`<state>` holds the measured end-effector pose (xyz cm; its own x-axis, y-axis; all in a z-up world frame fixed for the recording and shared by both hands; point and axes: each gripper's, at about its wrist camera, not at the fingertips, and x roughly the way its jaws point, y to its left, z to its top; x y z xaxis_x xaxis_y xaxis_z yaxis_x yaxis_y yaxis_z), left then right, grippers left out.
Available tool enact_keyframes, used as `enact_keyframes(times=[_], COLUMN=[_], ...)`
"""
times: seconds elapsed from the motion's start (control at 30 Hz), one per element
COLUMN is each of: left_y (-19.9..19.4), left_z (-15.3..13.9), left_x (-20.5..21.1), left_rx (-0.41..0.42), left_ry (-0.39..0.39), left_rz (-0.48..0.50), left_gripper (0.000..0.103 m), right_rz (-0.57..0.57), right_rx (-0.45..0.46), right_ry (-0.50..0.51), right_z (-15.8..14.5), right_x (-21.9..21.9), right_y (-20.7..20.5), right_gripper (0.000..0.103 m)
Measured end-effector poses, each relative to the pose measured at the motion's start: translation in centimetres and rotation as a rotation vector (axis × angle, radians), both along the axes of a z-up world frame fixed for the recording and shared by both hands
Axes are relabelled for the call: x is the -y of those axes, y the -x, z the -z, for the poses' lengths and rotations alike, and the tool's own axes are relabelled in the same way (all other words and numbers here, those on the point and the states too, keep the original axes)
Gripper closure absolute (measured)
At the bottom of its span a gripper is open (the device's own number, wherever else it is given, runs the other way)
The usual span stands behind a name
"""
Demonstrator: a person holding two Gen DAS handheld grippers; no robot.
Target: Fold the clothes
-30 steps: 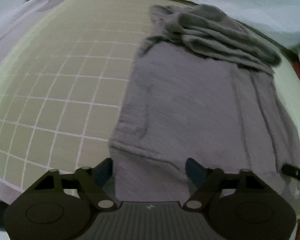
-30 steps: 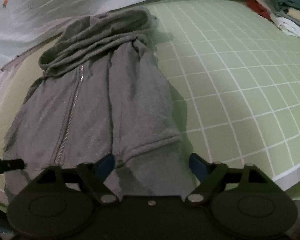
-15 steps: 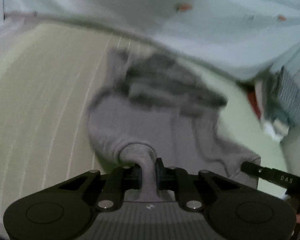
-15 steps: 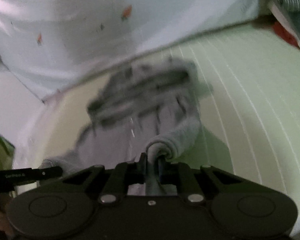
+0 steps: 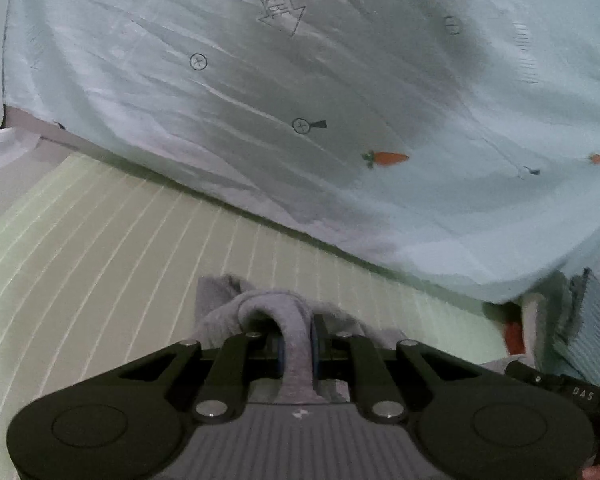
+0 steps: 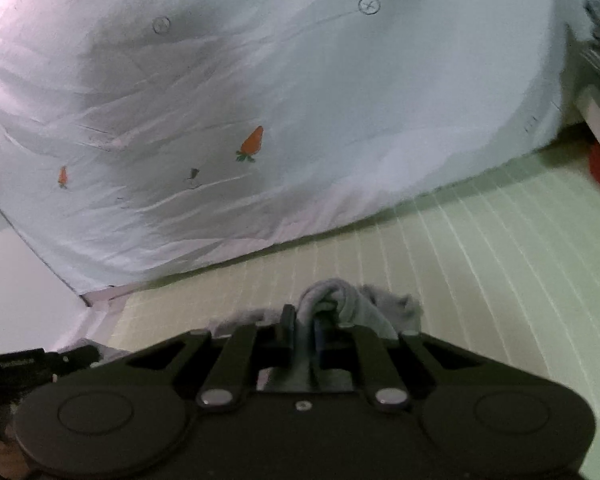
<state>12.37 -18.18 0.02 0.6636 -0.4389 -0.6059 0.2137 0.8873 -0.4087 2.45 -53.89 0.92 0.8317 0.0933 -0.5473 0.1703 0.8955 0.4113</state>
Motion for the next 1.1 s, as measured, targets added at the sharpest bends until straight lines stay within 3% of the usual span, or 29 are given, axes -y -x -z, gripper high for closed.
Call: enact_keyframes(times=[0.1,0.23,0.3,0.37,0.53,0.6,0.67,0.7,0.73,0.77,0.87,1.03,1.1], left_y=[-3.5,-6.5,-6.7,-6.0,-4.5,-4.2,-4.3,-4.6,-5.0,-5.3,-6.8,-11.5,-13.3], left_z=[2.8,7.1,8.1,8.0,7.4,7.5,7.8,8.2,8.6,8.9,8.9,6.7,5.7], left_x=[0.8,1.3,1.1,0.4,-1.1,-1.2,-1.1,-0.9,-0.7,-0.5,-0.4,-0.6,-0.7], left_rx=[-0.074,-0.234,-0.276,-0.288,-0.32,-0.337,-0.356,-0.368,-0.38,-0.392,-0.378,-0.279,-0.243], left_ry=[-0.009,-0.04,-0.037,-0.017,0.069,0.103,0.134,0.147,0.161,0.174,0.219,0.239,0.246], left_rz=[-0.02,-0.056,-0.064,-0.069,-0.085,-0.083,-0.078,-0.074,-0.069,-0.065,-0.069,-0.129,-0.168], left_gripper=[0.089,0.085,0.079,0.075,0.07,0.07,0.072,0.075,0.081,0.094,0.096,0.096,0.091], right_rz=[0.004,0.025,0.038,0.043,0.052,0.051,0.047,0.044,0.038,0.034,0.034,0.043,0.059], right_rx=[-0.06,-0.213,-0.232,-0.226,-0.235,-0.252,-0.265,-0.274,-0.279,-0.28,-0.259,-0.179,-0.154], right_ry=[0.032,0.021,0.006,-0.013,-0.002,-0.015,-0.045,-0.058,-0.073,-0.081,-0.122,-0.15,-0.178], right_z=[1.9,6.3,6.9,6.9,5.5,5.5,5.9,6.1,6.2,6.2,5.8,4.9,4.8], right_x=[0.2,0.4,0.3,0.2,-0.8,-0.8,-0.7,-0.6,-0.4,-0.3,0.7,3.2,4.4], right_y=[-4.2,-8.0,-8.0,-7.4,-5.3,-5.2,-5.6,-5.8,-6.1,-6.4,-7.7,-12.0,-13.9], right_gripper=[0.094,0.086,0.081,0.068,0.058,0.062,0.087,0.09,0.092,0.093,0.094,0.094,0.092])
